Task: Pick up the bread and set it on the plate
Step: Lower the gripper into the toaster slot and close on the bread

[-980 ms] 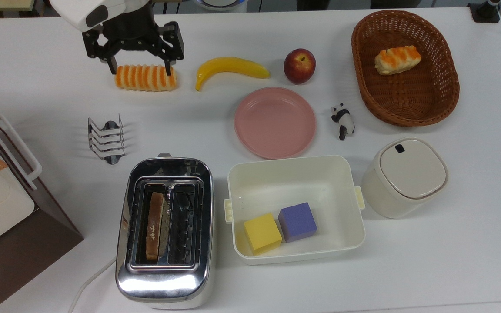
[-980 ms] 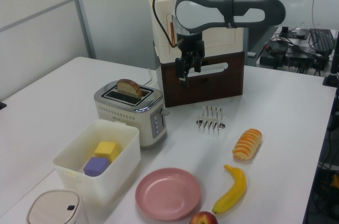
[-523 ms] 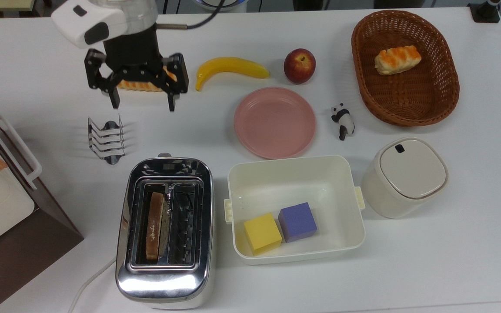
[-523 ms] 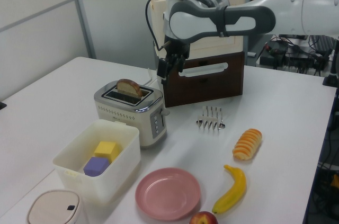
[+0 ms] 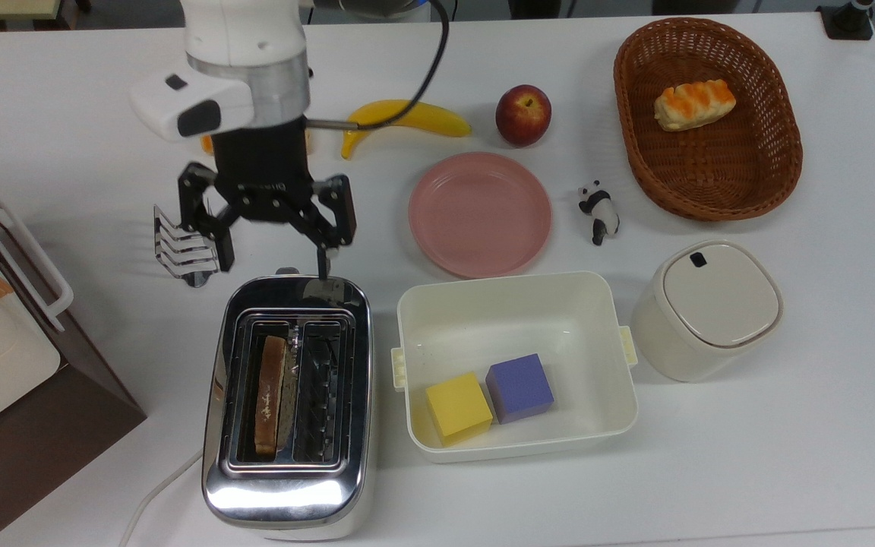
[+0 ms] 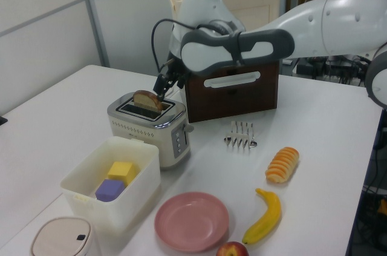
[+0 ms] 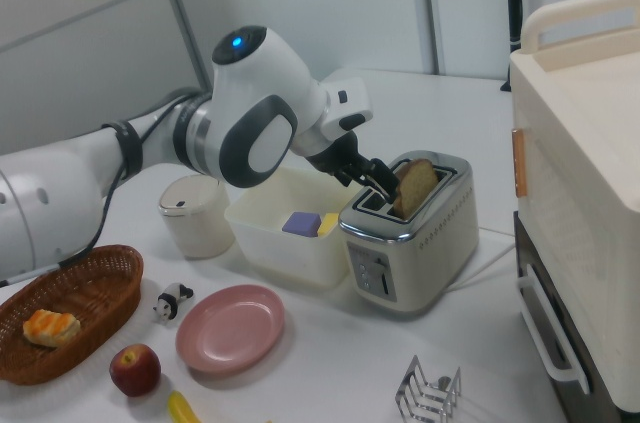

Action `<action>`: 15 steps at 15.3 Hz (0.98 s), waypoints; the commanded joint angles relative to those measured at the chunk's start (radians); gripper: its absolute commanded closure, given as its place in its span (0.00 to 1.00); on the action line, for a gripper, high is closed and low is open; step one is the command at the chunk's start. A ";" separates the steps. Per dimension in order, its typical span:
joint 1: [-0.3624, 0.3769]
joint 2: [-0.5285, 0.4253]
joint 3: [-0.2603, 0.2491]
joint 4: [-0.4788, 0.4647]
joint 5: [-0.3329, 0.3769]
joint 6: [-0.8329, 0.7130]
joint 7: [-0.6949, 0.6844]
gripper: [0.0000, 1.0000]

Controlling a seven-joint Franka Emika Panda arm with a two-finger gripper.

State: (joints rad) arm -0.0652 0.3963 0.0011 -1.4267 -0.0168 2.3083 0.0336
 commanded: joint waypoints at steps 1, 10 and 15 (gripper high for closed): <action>0.024 0.015 -0.007 -0.018 0.014 0.127 0.061 0.00; 0.024 0.118 -0.007 -0.017 0.015 0.407 0.104 0.04; 0.027 0.131 -0.007 -0.017 0.011 0.416 0.135 0.59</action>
State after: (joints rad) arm -0.0493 0.5333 0.0011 -1.4278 -0.0166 2.7010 0.1311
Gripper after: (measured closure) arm 0.304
